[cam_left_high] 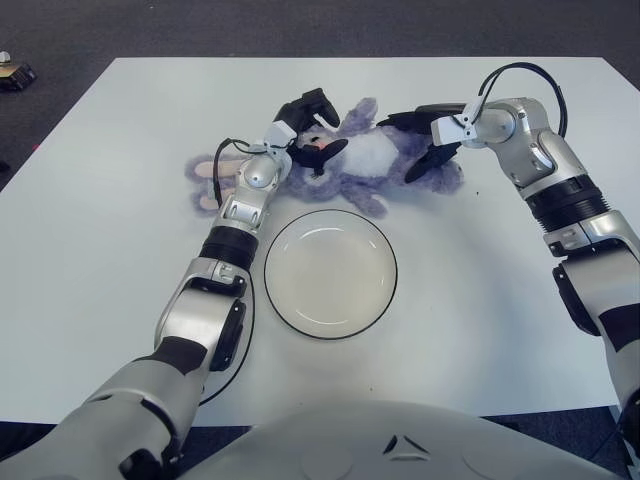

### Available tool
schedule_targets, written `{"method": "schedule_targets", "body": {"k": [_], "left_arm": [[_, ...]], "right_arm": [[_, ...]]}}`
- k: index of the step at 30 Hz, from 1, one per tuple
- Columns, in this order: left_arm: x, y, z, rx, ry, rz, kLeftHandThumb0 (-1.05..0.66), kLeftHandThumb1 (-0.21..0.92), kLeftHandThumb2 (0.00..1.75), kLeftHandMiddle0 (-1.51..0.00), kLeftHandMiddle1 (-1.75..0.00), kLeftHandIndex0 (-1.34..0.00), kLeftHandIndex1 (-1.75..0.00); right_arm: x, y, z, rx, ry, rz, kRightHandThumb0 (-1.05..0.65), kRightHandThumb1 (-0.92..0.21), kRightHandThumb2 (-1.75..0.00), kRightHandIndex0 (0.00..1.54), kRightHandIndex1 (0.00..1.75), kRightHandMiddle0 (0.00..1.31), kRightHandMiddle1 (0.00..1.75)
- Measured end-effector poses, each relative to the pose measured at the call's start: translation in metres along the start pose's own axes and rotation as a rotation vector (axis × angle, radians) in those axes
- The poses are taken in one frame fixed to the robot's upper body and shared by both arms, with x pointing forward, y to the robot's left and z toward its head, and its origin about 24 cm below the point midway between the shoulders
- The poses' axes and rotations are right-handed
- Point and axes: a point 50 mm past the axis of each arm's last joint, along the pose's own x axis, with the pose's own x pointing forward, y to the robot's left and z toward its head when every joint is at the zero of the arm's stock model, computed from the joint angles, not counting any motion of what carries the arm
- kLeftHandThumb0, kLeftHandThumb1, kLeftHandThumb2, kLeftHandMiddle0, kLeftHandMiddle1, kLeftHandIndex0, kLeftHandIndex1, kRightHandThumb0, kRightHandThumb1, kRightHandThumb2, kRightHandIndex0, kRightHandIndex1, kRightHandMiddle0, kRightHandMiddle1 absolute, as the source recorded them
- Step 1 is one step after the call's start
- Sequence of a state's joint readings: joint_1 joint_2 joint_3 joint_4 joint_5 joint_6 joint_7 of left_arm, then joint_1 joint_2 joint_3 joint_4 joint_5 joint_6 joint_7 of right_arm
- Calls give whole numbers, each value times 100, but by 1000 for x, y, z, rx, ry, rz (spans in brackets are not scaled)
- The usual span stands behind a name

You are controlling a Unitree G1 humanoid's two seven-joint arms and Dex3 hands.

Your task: Put the doll into the plate.

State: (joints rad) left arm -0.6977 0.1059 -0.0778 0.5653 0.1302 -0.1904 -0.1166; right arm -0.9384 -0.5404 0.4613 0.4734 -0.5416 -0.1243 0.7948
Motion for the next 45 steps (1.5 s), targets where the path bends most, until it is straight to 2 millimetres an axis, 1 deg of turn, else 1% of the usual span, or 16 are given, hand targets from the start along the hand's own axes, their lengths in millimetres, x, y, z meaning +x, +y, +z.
{"method": "schedule_targets", "body": {"k": [10, 12, 21, 27, 29, 31, 35, 36, 37, 38, 39, 41, 42, 43, 44, 45], "left_arm": [[1, -1, 3, 4, -5, 7, 16, 54, 73, -84, -175, -62, -175], [1, -2, 3, 7, -6, 7, 16, 54, 73, -84, -175, -62, -175], [1, -2, 5, 12, -16, 20, 16, 54, 73, -85, -175, -62, -175], [2, -2, 9, 18, -28, 31, 16, 55, 73, -85, -175, -62, -175], [2, -2, 10, 21, -31, 34, 16, 55, 73, -85, -175, -62, -175], [2, -2, 10, 23, -32, 36, 16, 55, 73, -85, -175, -62, -175], [1, -3, 10, 23, -32, 39, 16, 55, 73, -85, -175, -62, -175], [1, -3, 10, 22, -31, 39, 16, 55, 73, -85, -175, -62, -175], [1, -3, 10, 22, -31, 40, 16, 55, 73, -85, -175, -62, -175], [1, -3, 10, 21, -31, 41, 17, 55, 74, -85, -175, -62, -175], [0, -3, 10, 21, -31, 42, 17, 55, 74, -85, -175, -62, -175], [0, -3, 9, 20, -31, 44, 17, 55, 74, -85, -175, -62, -175], [0, -3, 9, 19, -32, 46, 17, 55, 74, -85, -175, -61, -175], [0, -3, 10, 18, -33, 47, 17, 55, 74, -85, -175, -61, -175], [-1, -3, 10, 18, -35, 48, 17, 55, 74, -85, -175, -61, -175], [0, -3, 10, 18, -36, 48, 17, 55, 74, -85, -175, -61, -175]], "right_arm": [[5, 5, 1, -43, 57, 29, -93, -90, 0, 8, 0, 11, 1], [5, 5, 1, -60, 76, 32, -91, -91, -4, 7, 0, 12, 2], [19, 13, 14, -272, 267, -58, -85, -92, -17, 8, 0, 15, 3], [29, 20, 19, -380, 340, -142, -83, -92, -19, 9, 1, 17, 3], [29, 22, 19, -395, 348, -156, -80, -92, -18, 26, 4, 24, 5], [30, 23, 19, -418, 355, -172, -79, -92, -18, 35, 4, 28, 5], [30, 25, 20, -445, 360, -190, -78, -92, -18, 43, 3, 32, 5], [30, 25, 20, -450, 362, -192, -73, -92, -15, 49, 8, 38, 8], [31, 25, 19, -464, 364, -204, -65, -92, -10, 53, 23, 46, 10], [31, 25, 19, -480, 367, -218, -52, -92, -7, 51, 47, 53, 12], [31, 25, 19, -497, 369, -237, -44, -92, -4, 48, 65, 58, 15], [32, 25, 17, -517, 377, -263, -16, -92, -12, 48, 93, 58, 25], [33, 26, 16, -517, 384, -271, 2, -92, -17, 47, 112, 55, 38], [34, 27, 15, -515, 389, -280, 14, -92, -19, 49, 123, 53, 52], [35, 27, 14, -508, 393, -291, 22, -92, -20, 50, 129, 52, 61], [36, 27, 14, -499, 397, -302, 18, -92, -19, 51, 133, 53, 70]]}}
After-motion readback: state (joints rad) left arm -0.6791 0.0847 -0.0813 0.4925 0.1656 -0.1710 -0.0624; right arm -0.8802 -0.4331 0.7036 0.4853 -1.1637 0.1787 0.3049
